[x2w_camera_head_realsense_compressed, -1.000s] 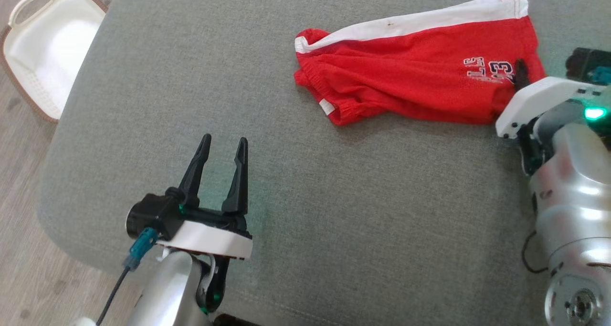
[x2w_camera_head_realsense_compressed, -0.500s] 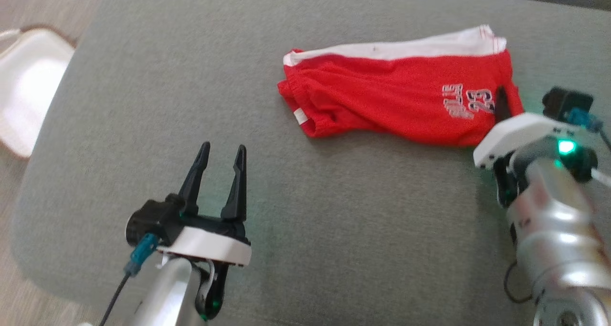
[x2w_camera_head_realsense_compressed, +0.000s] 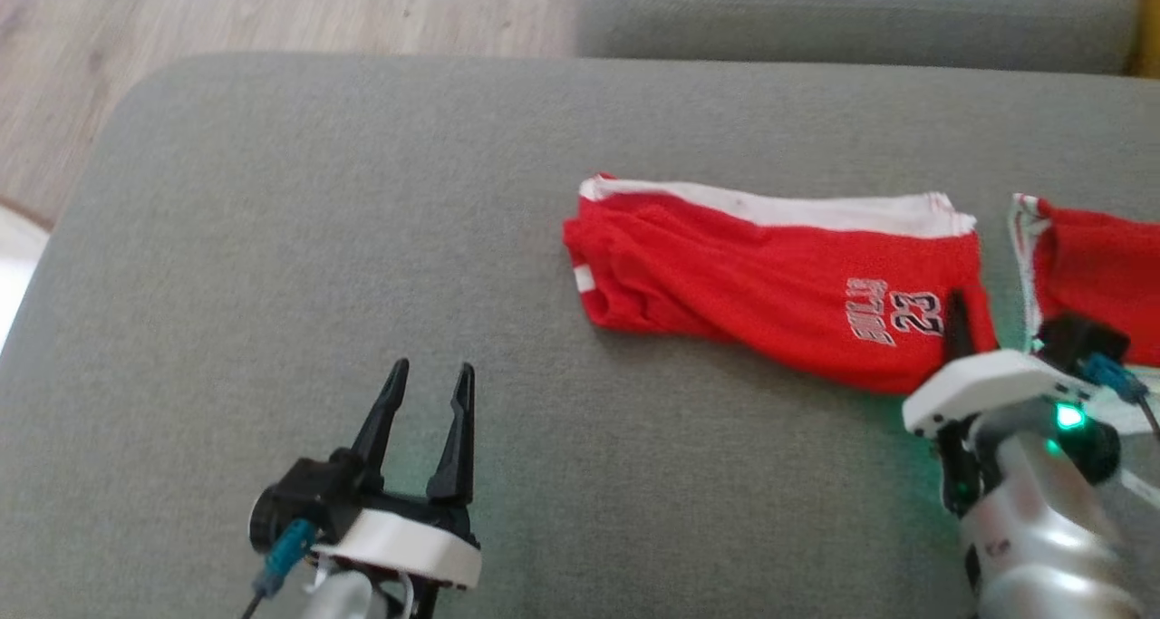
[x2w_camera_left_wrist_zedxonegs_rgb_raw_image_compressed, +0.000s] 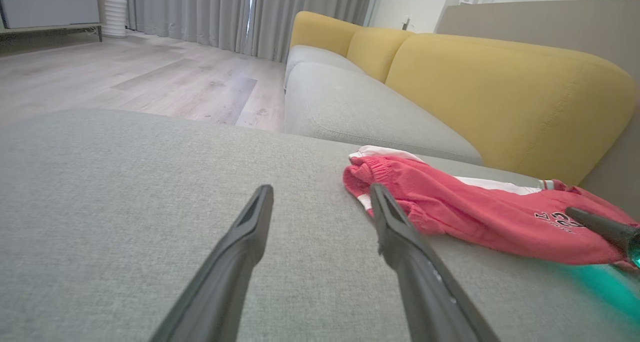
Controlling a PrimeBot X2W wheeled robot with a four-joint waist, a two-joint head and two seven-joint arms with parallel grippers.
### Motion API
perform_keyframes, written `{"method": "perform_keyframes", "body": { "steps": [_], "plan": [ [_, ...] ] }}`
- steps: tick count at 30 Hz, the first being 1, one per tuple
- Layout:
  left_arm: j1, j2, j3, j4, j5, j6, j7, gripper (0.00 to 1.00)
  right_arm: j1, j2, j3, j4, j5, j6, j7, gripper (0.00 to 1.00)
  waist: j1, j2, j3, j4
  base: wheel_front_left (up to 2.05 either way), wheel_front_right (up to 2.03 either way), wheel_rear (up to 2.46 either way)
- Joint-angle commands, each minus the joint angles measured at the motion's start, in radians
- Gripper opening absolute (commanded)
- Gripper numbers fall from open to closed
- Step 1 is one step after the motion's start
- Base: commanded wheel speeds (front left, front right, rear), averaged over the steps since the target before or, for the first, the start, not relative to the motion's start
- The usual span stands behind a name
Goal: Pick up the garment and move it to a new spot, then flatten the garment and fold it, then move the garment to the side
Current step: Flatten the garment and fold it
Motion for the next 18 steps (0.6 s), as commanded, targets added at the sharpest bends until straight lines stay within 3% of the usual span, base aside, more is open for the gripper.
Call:
{"method": "perform_keyframes", "body": {
  "steps": [1,9,18],
  "plan": [
    [-0.018,0.006,0.021,-0.033,0.003,0.008,-0.010,1.00,-0.006,0.012,0.014,-0.040,0.007,0.007,-0.018,0.00,0.0002,-0.0001,-0.020,-0.019,0.00,0.00,0.00],
    [0.000,0.006,0.016,-0.032,0.021,0.004,-0.010,1.00,0.085,0.012,-0.031,-0.155,0.033,0.007,-0.013,0.00,0.0002,-0.0001,-0.032,-0.020,0.00,0.00,0.00],
    [0.003,0.006,0.010,-0.015,0.030,-0.002,-0.010,1.00,0.073,0.012,0.076,-0.237,0.111,0.007,-0.004,0.00,0.0002,-0.0001,-0.048,0.010,0.00,0.00,0.00]
  ]
}}
